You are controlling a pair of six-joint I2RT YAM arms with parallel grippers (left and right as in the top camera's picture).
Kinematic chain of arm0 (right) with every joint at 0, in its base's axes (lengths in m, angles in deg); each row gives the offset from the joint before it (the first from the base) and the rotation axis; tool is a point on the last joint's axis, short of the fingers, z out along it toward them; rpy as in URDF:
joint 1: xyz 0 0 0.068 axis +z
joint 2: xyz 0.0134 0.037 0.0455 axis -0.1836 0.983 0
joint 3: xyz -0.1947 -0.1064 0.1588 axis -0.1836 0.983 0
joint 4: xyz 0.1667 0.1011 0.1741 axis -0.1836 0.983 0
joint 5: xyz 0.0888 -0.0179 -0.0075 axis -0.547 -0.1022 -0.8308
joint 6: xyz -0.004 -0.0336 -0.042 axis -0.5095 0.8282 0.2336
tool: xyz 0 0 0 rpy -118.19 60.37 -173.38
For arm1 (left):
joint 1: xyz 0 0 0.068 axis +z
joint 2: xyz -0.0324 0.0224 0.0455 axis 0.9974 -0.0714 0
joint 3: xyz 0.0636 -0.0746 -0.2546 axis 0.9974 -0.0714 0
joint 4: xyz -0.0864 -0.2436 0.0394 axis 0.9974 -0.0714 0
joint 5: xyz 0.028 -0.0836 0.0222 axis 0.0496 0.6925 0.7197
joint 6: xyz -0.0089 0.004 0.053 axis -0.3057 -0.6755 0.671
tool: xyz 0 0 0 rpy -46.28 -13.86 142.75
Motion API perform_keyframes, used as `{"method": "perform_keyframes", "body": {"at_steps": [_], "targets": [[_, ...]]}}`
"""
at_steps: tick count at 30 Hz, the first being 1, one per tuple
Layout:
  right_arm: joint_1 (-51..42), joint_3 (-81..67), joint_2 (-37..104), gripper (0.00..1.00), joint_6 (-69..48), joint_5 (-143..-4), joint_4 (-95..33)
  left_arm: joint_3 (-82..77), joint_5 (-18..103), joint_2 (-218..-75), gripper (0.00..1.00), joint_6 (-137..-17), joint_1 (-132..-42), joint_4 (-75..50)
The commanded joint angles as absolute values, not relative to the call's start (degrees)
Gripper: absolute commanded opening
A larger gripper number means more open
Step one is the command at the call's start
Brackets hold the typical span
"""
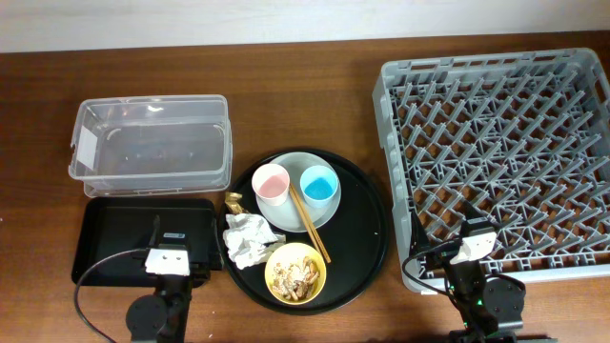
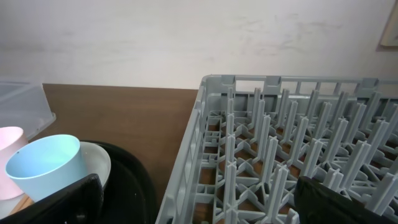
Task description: Sort waste into correct bins and load items into the dishwasher rack
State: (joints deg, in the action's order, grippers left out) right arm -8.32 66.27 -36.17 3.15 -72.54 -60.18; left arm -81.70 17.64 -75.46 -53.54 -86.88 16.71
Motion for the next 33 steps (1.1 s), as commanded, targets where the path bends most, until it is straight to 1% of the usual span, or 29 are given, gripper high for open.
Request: {"method": "perform_keyframes", "body": {"at_steps": [1, 6, 9, 10, 12, 13, 17, 20, 25, 28, 29, 32, 33], "targets": [[-8.74, 66.55, -36.76, 0.99, 2.47, -72.08, -59.83, -82.10, 17.42, -75.07, 0.99, -52.45, -86.57, 17.71], [-8.74, 66.55, -36.76, 0.99, 2.47, -72.08, -59.83, -82.05, 17.66, -75.07, 0.99, -52.47, -86.60, 16.86], [-8.74, 66.55, -36.76, 0.99, 2.47, -72.08, -59.83, -80.87, 23.28, -75.07, 0.99, -52.69, -86.57, 16.51], [-8.74, 66.55, -36.76, 0.99, 2.47, -72.08, -59.83, -79.23, 25.73, -75.07, 0.99, -52.82, -86.57, 15.00], [-8.74, 66.55, -36.76, 0.99, 2.47, -72.08, -59.83, -75.50, 26.27, -75.22, 0.99, -54.33, -86.57, 10.98], [-8.74, 66.55, -36.76, 0.99, 2.47, -72.08, -59.83, -70.60, 26.27, -76.20, 0.99, -54.39, -86.57, 6.81], [-8.74, 66.55, -36.76, 0.99, 2.45, -72.08, -59.83, -56.61, 26.30, -82.17, 0.99, -54.37, -86.57, -2.96], [-8.74, 66.55, -36.76, 0.99, 2.47, -72.08, -59.83, -42.56, 27.30, -91.68, 0.99, -52.40, -86.60, -13.56], [-8.74, 66.55, -36.76, 0.99, 2.47, -72.08, -59.83, -13.03, 30.38, -117.47, 0.99, -50.96, -86.60, -41.48], [-8.74, 66.55, -36.76, 0.99, 2.47, -72.08, -59.83, -2.43, 33.25, -127.22, 0.99, -51.16, -86.60, -49.85], [-8.74, 66.55, -36.76, 0.99, 2.47, -72.08, -59.83, 1.07, 33.62, -130.52, 0.99, -51.16, -86.60, -54.33], [-8.74, 66.55, -36.76, 0.99, 2.47, -72.08, -59.83, 5.94, 37.86, -136.97, 0.99, -51.16, -86.60, -58.15], [-8.74, 66.55, -36.76, 0.99, 2.47, -72.08, -59.83, 5.64, 39.15, -138.26, 0.89, -51.90, -86.60, -59.42]]}}
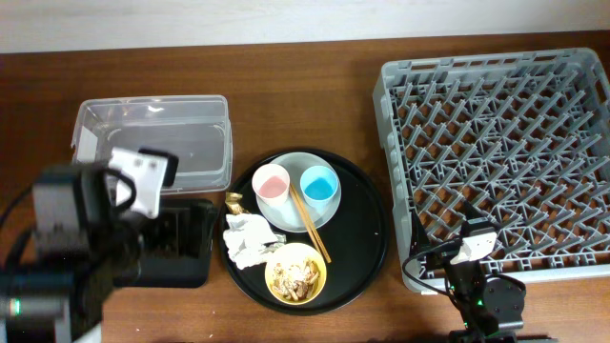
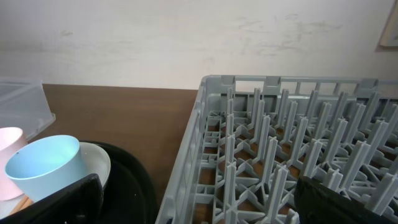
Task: Sort waste into correct bins and load items into the dishwasher rack
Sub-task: 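Reach left gripper to the crumpled white tissue and grasp it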
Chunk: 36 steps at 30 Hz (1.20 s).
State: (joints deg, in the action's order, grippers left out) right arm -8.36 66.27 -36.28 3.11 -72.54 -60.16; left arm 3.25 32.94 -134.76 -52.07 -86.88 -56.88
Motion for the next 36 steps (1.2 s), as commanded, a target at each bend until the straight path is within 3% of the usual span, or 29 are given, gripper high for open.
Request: {"method": "perform_keyframes", "body": {"at_steps": [1, 7, 12, 15, 27, 36], "targets": [[-8.74, 66.55, -36.76, 0.99, 2.47, -72.08, -59.83, 5.24, 39.08, -139.37, 0.79, -53.60, -86.62, -61.26], [-8.74, 66.55, -36.76, 0.99, 2.47, -72.08, -59.83, -7.30, 34.27, -141.82, 0.73, -56.80, -86.64, -66.26], [-8.74, 66.55, -36.76, 0.99, 2.47, -72.08, -59.83, -23.54, 35.63, -140.20, 0.86, -62.68, -86.64, -56.77], [-8.74, 66.55, -36.76, 0.99, 2.47, -72.08, -59.83, -29.82, 37.90, -140.27, 0.86, -64.49, -88.72, -49.12], [-8.74, 66.55, -36.76, 0.99, 2.47, -72.08, -59.83, -31.37, 11.78, -140.35, 0.87, -83.46, -108.21, -35.75], [-8.74, 66.55, -36.76, 0.99, 2.47, -72.08, -59.83, -33.07, 10.95, -147.57, 0.87, -83.57, -111.42, -31.40]]}}
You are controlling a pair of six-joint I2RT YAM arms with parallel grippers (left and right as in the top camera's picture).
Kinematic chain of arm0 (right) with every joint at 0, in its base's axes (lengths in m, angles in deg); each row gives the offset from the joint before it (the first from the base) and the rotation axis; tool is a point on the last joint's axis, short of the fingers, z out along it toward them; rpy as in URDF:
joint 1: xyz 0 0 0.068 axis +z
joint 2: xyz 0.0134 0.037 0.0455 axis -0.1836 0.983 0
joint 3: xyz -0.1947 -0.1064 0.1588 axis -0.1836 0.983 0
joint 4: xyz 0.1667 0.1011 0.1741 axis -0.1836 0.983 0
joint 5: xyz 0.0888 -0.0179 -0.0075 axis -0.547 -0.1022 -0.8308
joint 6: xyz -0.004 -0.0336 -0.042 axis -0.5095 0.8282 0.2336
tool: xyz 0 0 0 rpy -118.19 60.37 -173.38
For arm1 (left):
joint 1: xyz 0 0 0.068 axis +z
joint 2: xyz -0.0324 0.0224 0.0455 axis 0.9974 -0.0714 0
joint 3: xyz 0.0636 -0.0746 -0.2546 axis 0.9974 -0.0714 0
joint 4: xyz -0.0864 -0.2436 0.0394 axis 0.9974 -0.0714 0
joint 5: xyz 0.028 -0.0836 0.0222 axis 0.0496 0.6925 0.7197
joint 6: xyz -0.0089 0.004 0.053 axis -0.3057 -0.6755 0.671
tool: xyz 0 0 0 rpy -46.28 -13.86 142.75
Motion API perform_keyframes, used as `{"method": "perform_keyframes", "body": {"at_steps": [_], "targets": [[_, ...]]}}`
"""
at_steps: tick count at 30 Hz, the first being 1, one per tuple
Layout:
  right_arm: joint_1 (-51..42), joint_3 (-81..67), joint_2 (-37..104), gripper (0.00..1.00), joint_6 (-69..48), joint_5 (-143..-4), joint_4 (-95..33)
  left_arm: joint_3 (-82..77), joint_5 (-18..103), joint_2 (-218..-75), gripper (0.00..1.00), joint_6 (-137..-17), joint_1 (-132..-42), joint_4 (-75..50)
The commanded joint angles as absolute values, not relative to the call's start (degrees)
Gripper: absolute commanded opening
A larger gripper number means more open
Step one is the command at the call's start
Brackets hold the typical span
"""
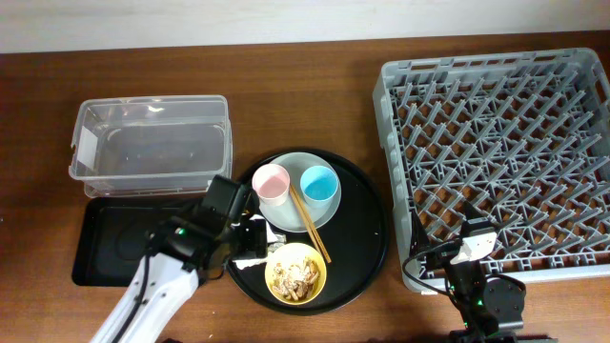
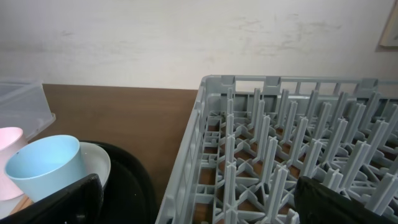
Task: Sort waste into correct bins and load items into the dishwasher rack
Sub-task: 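Reach left gripper to the crumpled white tissue and grasp it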
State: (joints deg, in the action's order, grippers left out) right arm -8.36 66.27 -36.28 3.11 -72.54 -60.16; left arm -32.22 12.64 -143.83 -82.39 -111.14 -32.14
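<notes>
In the overhead view my left gripper (image 1: 250,235) is low over the left side of the round black tray (image 1: 372,229), right on the crumpled white napkin (image 1: 252,257). Only scraps of the napkin show around the fingers, and their opening is hidden. On the tray a white plate (image 1: 286,215) carries a pink cup (image 1: 271,183), a blue cup (image 1: 319,184) and chopsticks (image 1: 311,223). A yellow bowl (image 1: 295,273) holds food scraps. My right gripper (image 1: 474,253) rests at the near left corner of the grey dishwasher rack (image 1: 505,143); its fingers (image 2: 57,199) are spread wide and hold nothing.
A clear plastic bin (image 1: 152,148) stands at the back left, with a flat black bin (image 1: 110,243) in front of it. The left forearm (image 1: 157,286) crosses the black bin's right end. In the right wrist view the rack (image 2: 280,155) fills the right and the blue cup (image 2: 43,165) the left.
The left arm, raised high over the black bin before, now reaches onto the tray with its gripper down on the crumpled napkin. The right arm and all the dishes are unchanged.
At first both arms were parked at the table's front edge, the left one in front of the black bin. Then the left arm was lifted high above that bin. Now its gripper sits on the napkin on the tray. The right arm stayed still throughout.
</notes>
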Motion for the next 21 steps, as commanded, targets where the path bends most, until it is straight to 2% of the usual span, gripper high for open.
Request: {"method": "perform_keyframes", "body": {"at_steps": [1, 4, 15, 18, 19, 20, 21], "targets": [[-8.74, 66.55, -36.76, 0.99, 2.47, -72.08, -59.83, -33.07, 10.95, -149.38, 0.87, -83.57, -111.42, -31.01], [-8.74, 66.55, -36.76, 0.99, 2.47, -72.08, -59.83, -33.07, 10.97, -154.98, 0.92, -83.55, -111.42, -28.05], [-8.74, 66.55, -36.76, 0.99, 2.47, -72.08, -59.83, -33.07, 16.18, -165.20, 0.90, -83.31, -111.42, -26.13], [-8.74, 66.55, -36.76, 0.99, 2.47, -72.08, -59.83, -33.07, 16.18, -166.39, 0.63, -83.31, -111.42, -26.13], [-8.74, 66.55, -36.76, 0.99, 2.47, -72.08, -59.83, -33.07, 16.18, -166.39, 0.48, -83.31, -111.42, -26.13], [-8.74, 66.55, -36.76, 0.99, 2.47, -72.08, -59.83, -33.05, 16.18, -166.36, 0.38, -83.31, -111.42, -26.13], [-8.74, 66.55, -36.76, 0.99, 2.47, -72.08, -59.83, -33.05, 16.15, -166.36, 0.17, -83.31, -111.42, -26.13]]}}
